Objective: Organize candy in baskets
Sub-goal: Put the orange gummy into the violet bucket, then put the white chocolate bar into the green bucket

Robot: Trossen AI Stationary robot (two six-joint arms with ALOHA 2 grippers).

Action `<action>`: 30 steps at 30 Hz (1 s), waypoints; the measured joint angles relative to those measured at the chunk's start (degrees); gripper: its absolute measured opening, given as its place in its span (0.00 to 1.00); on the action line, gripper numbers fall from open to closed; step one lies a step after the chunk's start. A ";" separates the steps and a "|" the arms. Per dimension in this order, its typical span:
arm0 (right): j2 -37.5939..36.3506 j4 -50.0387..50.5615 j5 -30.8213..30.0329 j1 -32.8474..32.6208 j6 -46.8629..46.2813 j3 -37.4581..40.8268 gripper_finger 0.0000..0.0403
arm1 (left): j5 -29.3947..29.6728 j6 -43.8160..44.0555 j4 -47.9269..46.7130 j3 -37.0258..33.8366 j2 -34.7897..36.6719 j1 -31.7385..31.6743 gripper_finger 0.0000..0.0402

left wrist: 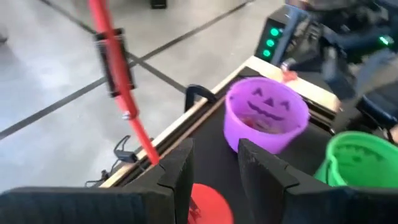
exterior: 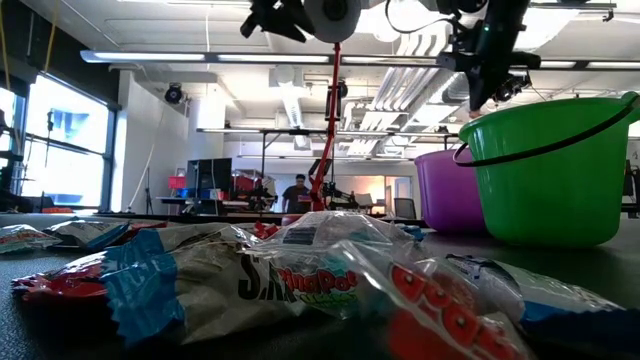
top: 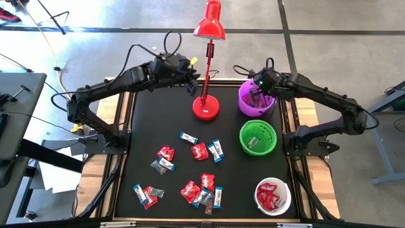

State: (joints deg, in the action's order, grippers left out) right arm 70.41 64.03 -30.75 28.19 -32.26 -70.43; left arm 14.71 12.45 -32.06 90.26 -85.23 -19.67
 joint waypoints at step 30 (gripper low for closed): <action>0.09 8.12 17.74 0.56 6.33 0.00 0.34 | -20.33 3.63 -31.41 -10.28 -0.09 -0.17 0.28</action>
State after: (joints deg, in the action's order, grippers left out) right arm 70.50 72.15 -13.02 28.75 -25.93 -70.43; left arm -5.62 16.08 -63.47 79.98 -85.32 -19.84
